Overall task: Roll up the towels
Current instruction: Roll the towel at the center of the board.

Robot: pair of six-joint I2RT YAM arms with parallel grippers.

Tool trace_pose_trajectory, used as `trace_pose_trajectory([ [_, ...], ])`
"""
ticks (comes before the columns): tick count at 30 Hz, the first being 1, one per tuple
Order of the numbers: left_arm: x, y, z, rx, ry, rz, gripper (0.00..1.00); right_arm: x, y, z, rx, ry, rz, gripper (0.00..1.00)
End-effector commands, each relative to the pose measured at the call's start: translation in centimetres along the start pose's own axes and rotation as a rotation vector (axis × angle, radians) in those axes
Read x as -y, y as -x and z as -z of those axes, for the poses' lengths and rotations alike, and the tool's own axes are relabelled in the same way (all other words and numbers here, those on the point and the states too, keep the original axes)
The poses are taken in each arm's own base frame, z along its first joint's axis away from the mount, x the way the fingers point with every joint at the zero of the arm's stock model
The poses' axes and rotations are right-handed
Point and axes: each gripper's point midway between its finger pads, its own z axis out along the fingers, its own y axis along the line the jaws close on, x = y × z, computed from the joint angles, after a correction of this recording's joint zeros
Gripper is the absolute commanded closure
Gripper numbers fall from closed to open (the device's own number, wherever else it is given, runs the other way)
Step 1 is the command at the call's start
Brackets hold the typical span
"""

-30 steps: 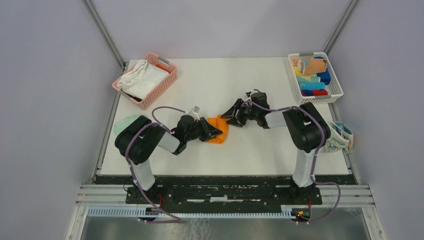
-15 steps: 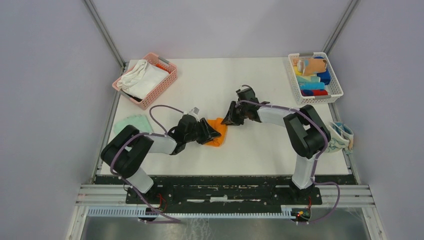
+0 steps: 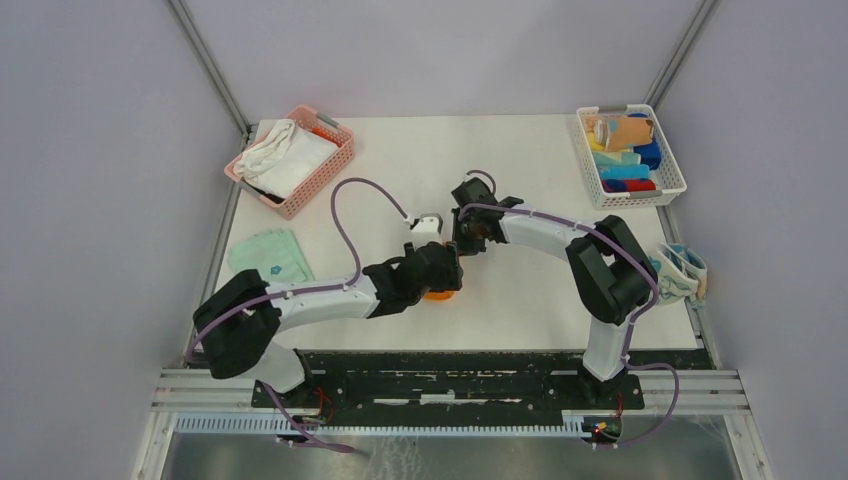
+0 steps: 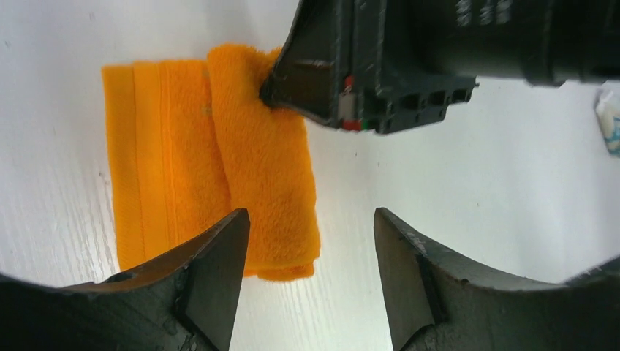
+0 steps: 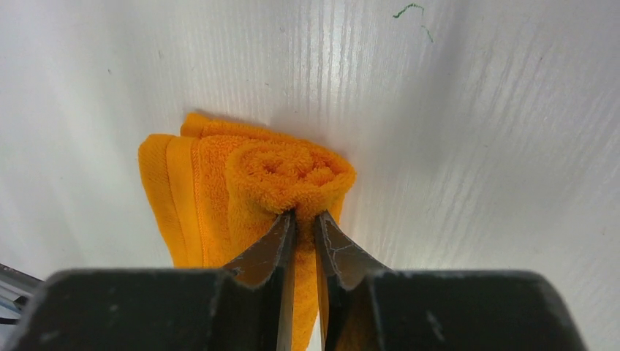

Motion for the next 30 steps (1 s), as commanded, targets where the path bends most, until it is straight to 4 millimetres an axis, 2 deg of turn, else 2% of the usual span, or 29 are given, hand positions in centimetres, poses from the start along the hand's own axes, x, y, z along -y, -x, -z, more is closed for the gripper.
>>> trace_pose_trajectory([
  [1, -1.4, 1.2, -1.5, 0.085, 0.173, -0.152, 0.30, 1.1, -0.6, 0.4, -0.017, -0.078, 0.006, 0.80],
  [8, -1.7, -1.2, -4.0, 0.049, 0.232, -0.238, 0.38, 0.6, -0.5, 0.6, -0.014, -0.055, -0.001, 0.79],
  [9, -2.0, -1.6, -4.3, 0.038, 0.244, -0.250, 0.42, 0.4, -0.5, 0.6, -0.017, -0.044, -0.003, 0.79],
  [12, -2.5, -2.4, -4.4, 0.028, 0.261, -0.260, 0.62, -0.6, -0.1, 1.0, -0.011, 0.000, -0.006, 0.77],
  [16, -2.8, -2.2, -3.6, 0.038, 0.218, -0.235, 0.76, -2.1, 1.0, 2.5, 0.025, 0.093, -0.003, 0.69],
  [20, -2.6, -2.1, -2.8, 0.019, 0.084, -0.148, 0.86, -3.5, 2.5, 4.5, 0.072, 0.243, -0.051, 0.58],
  [24, -2.9, -1.4, -2.2, -0.015, -0.104, 0.047, 0.91, -4.3, 3.5, 6.0, 0.105, 0.406, -0.137, 0.46],
  [27, -3.5, -1.1, -1.9, -0.036, -0.225, 0.195, 0.91, -4.5, 3.3, 5.8, 0.090, 0.477, -0.169, 0.38],
  [30, -3.9, -1.0, -1.9, -0.057, -0.298, 0.286, 0.91, -5.0, 2.4, 4.4, 0.054, 0.536, -0.207, 0.34],
])
